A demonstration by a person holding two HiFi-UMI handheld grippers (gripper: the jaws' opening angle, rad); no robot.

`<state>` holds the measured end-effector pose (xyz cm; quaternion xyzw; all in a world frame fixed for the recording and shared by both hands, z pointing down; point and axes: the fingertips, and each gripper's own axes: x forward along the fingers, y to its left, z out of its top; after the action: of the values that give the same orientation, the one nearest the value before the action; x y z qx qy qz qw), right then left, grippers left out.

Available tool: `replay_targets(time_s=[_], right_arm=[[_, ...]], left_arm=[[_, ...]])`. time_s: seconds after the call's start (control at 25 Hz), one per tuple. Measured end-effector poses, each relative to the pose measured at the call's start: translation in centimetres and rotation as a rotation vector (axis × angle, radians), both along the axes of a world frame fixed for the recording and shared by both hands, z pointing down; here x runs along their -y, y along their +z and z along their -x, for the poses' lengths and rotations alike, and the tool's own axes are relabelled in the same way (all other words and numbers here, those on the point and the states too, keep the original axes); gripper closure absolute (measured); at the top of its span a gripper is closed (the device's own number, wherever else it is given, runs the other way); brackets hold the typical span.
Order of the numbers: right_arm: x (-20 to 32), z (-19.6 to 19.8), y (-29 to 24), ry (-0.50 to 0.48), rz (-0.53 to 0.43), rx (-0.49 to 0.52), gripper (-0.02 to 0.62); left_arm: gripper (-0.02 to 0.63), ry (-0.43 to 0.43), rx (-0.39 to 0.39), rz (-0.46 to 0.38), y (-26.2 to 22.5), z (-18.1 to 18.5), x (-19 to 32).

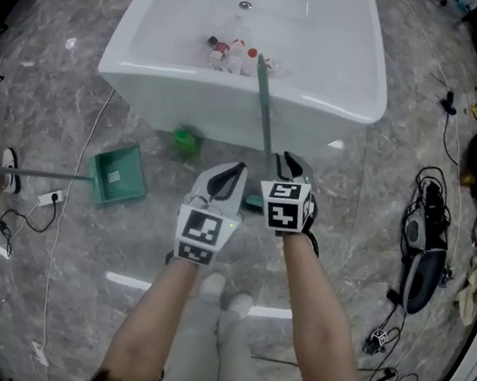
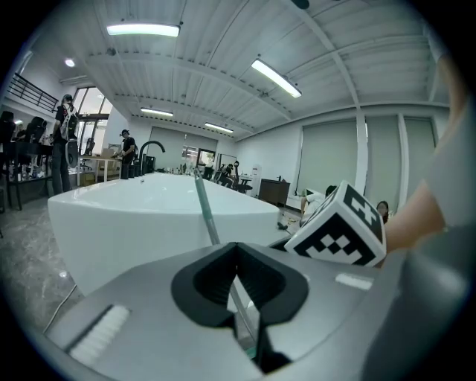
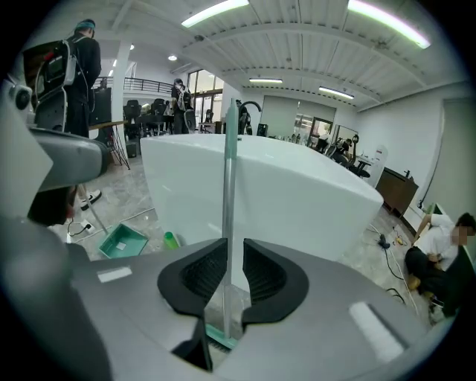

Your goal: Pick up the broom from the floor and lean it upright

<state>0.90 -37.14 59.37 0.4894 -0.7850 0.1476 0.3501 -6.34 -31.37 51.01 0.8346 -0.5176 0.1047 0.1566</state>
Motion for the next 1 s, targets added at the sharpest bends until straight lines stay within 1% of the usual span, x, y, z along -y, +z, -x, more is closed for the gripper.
replay_targets(time_s=[0.08,0.2,0.28,0.44,0.6,0.72,0.8,1.0], right_arm=[[-0.9,-0.4,-2.2,-0.005,-0.011,0.016,0.537],[-2.3,-1.0,-5.8,-0.031,-0.047,0.018,0.591],[-3.2,-0.9,-8.3,-0.066,-0.056,0.037,0.592],[-7.6,1.1,-13.4,-0.201,-0.061,0.11,0.594],[-10.1,2.2,-19.4,-0.261,-0.111,0.151,0.594],[-12.2,2.7,-24.0,-0.276,-0.16,0.186,0.594],[-13.5,2.6,-27.2,-0.276,-0.197,0.217,0.594],[-16.4,0.9,-35.1,-0.266,-0.32,0.255,0.594]], left_arm=[[0.606,0.011,0.013,-0.001,-1.4,-0.5,-0.4],[0.607,0.014,0.021,-0.007,-3.6,-1.0,-1.3],[0.607,0.006,0.016,-0.021,-5.5,-1.1,-1.4],[0.607,0.018,0.022,-0.031,-9.0,-1.2,-3.5],[0.607,0.022,0.016,-0.062,-13.7,-1.2,-4.0],[0.607,0.042,0.004,-0.105,-17.7,-1.5,-5.3],[0.607,0.056,-0.018,-0.131,-20.2,-1.9,-6.2],[0.607,0.087,-0.087,-0.207,-26.4,-3.3,-8.8]])
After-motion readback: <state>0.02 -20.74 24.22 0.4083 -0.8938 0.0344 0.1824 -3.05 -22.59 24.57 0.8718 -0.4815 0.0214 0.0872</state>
